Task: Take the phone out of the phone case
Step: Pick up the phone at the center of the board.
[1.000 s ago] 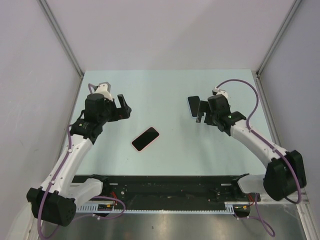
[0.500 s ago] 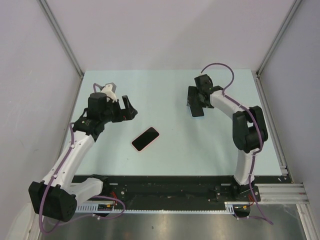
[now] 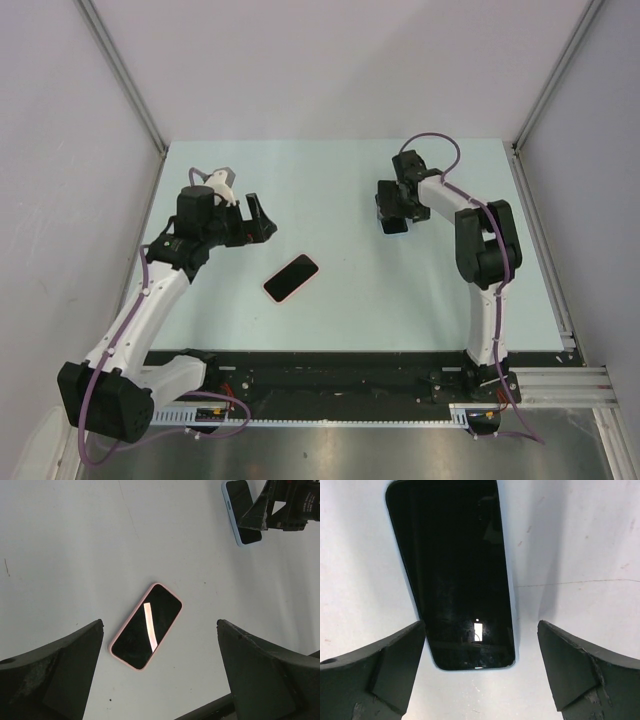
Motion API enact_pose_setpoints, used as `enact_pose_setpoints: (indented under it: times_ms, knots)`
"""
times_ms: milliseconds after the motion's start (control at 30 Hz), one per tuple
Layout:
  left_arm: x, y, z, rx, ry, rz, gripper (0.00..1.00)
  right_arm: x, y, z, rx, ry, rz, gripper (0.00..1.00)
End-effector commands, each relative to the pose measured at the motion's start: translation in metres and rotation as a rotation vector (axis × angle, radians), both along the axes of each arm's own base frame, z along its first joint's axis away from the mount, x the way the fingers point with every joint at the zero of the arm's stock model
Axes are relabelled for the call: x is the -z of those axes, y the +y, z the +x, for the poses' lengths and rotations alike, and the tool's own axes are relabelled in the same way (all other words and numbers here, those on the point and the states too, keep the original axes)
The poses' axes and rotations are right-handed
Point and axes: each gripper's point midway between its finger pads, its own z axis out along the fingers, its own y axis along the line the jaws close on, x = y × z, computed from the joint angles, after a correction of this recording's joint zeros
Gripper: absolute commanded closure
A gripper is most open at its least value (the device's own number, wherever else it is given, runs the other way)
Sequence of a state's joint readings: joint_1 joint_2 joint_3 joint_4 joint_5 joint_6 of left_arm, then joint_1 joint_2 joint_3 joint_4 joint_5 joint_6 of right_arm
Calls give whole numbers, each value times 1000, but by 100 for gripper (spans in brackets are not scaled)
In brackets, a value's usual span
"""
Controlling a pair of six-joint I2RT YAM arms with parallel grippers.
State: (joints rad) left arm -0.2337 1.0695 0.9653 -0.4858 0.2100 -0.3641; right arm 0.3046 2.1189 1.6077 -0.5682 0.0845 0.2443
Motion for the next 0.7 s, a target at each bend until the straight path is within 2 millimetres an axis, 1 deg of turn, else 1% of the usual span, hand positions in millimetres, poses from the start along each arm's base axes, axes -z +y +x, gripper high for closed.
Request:
enact_pose_setpoints:
  times_ms: [0, 100, 233, 367, 433, 500, 533, 567, 667]
  knots:
    - [-17, 0, 0, 21, -56, 10, 0, 8, 27, -9, -111, 52, 77, 0]
    - [-21, 5, -1, 18, -77, 42, 0, 9, 33, -13, -129, 53, 71, 0]
    - [-31, 9, -3, 8, -116, 53, 0, 14, 29, -15, -115, 50, 8, 0]
    - [-28, 8, -3, 7, -102, 46, 0, 14, 31, -17, -109, 36, -4, 0]
    - [-26, 7, -3, 10, -97, 46, 0, 9, 38, -18, -125, 27, 37, 0]
    - [-24, 6, -5, 15, -88, 39, 0, 4, 45, -18, -147, 20, 122, 0]
    - [-25, 5, -5, 20, -90, 34, 0, 2, 53, -22, -169, 37, 188, 0]
    - [-27, 1, -7, 35, -92, 17, 0, 2, 49, -20, -158, 44, 216, 0]
    - [-30, -3, -9, 53, -101, -8, 0, 5, 49, -22, -160, 62, 236, 0]
